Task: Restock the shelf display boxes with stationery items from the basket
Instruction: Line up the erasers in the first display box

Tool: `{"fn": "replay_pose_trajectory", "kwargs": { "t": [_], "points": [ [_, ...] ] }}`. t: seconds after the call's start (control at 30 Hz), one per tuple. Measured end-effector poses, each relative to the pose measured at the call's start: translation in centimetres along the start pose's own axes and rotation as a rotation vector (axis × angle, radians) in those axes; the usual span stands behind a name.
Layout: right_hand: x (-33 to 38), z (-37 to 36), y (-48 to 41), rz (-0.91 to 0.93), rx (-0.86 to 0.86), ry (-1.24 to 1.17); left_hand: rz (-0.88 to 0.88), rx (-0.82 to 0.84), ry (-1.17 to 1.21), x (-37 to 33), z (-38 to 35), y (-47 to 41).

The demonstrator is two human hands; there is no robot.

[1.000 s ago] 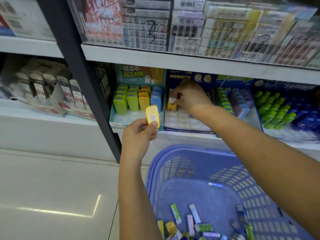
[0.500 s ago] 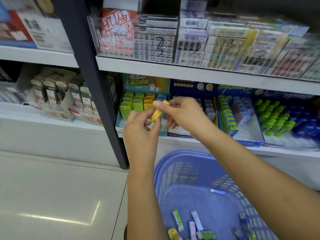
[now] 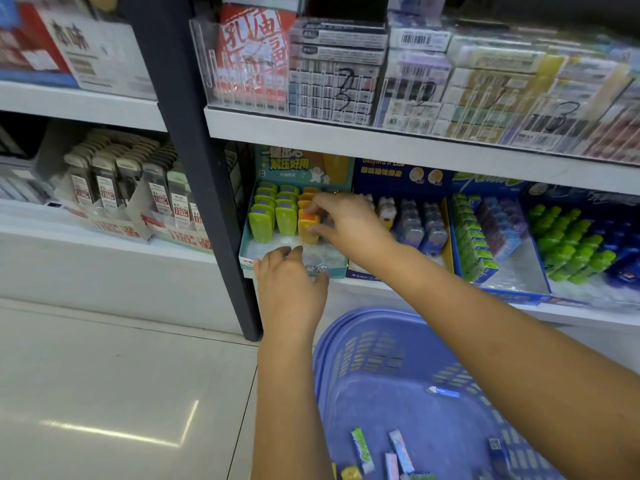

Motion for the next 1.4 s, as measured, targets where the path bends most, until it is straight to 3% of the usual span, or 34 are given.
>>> {"fn": "replay_pose_trajectory", "kwargs": {
  "t": [0.3,0.43,0.53,0.77,0.93,1.0,1.07,1.23,1.3,1.4],
  "points": [
    [-1.2,-0.6,-0.4,-0.012,-0.045,-0.002,0.004,-0.009,0.069,0.3,0.0,0.2],
    [-0.9,-2.0,-0.3,-0.104,-0.139,-0.146,-0.008,-0.009,0.057,0.3,0.0,0.2],
    [-0.4,-2.6,-0.5,0.011,-0.153,0.033,-0.012,-0.004,0.053,0.2,0.0,0.2],
    [0.8,-0.1,0.9,0.049,-0.068,0.297,-0.023,0.079,-0.002,-0.5,0.8,0.6],
    [0.1,2.6,6.2,-0.010,-0.053,0.254,-0.113,-0.085,0.225,-2.9,1.8,2.6],
    [-1.9,3.7,10.3,-0.111,-0.079,0.152,-0.147,-0.006,0.310,-4.9,1.5,3.4],
    [-4.5,3.7,15.3,-0.211,0.058,0.135,-0.183,0.141,0.281,-7.2,-0.1,4.2],
    [-11.3,-2.3,27.6,-0.527,0.901,0.204,-0.254,0.739,0.032,-11.0,-10.2,9.5],
    [-14.1,-4.3,31.3,-0.667,1.052,0.173,-0.299,0.971,-0.028,-10.7,-15.0,12.9],
    [-17.2,-7.5,34.5,-0.666,1.232,0.224,-0.324,1.207,-0.117,-9.0,-20.8,17.5]
  ]
}}
Point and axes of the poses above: each hand's wrist, its own y-axis away from the middle knuckle, its own z-axis out of the back of the hand, x = y × z, the point moved 1 cm from there along -y, towards the middle knuckle, and after that the axes turned 2 degrees about z, right-handed, at the moved point
